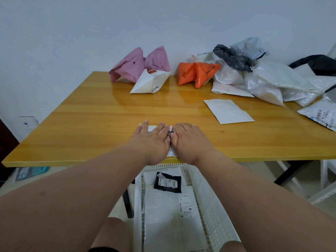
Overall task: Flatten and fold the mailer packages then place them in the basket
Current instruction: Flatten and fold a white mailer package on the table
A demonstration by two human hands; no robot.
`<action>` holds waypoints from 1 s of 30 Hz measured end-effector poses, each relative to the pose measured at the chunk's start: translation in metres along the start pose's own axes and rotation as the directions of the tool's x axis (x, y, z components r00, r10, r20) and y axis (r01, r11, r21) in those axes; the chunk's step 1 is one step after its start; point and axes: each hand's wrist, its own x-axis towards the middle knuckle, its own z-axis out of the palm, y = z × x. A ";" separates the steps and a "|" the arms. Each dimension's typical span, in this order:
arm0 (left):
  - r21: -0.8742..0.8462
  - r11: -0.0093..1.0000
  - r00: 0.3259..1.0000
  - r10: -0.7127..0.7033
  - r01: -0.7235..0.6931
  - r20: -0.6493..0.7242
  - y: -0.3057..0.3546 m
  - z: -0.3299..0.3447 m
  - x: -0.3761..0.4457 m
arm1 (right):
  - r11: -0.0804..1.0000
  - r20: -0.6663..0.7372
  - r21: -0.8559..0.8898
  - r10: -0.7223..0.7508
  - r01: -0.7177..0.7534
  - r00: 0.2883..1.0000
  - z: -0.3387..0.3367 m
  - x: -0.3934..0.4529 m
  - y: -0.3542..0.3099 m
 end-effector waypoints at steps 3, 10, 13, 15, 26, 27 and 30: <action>0.003 1.000 1.000 -0.010 0.010 0.007 0.001 -0.001 -0.001 | 1.000 0.000 0.003 0.000 0.000 1.000 0.000 0.000 0.000; -0.012 1.000 0.999 -0.007 0.007 0.032 0.000 -0.002 0.001 | 1.000 -0.002 0.016 0.001 -0.001 1.000 -0.001 -0.001 -0.001; -0.022 1.000 0.999 -0.003 0.004 0.036 -0.001 -0.002 0.001 | 1.000 0.004 0.014 0.006 -0.006 1.000 -0.001 -0.001 -0.001; -0.026 1.000 0.999 -0.002 0.003 0.037 -0.001 -0.003 0.001 | 1.000 0.003 0.005 0.003 -0.003 1.000 -0.001 -0.001 0.000; -0.031 0.999 0.999 -0.004 0.006 0.044 -0.001 -0.003 0.001 | 1.000 -0.009 0.005 0.000 0.000 1.000 0.001 0.000 0.001; -0.031 0.999 0.999 -0.004 0.006 0.043 -0.001 -0.003 0.001 | 1.000 -0.009 0.008 0.003 -0.003 1.000 0.001 0.000 0.001; -0.032 0.999 0.999 -0.006 0.007 0.043 -0.001 -0.002 0.001 | 1.000 -0.007 0.018 0.010 -0.010 1.000 0.000 0.000 0.000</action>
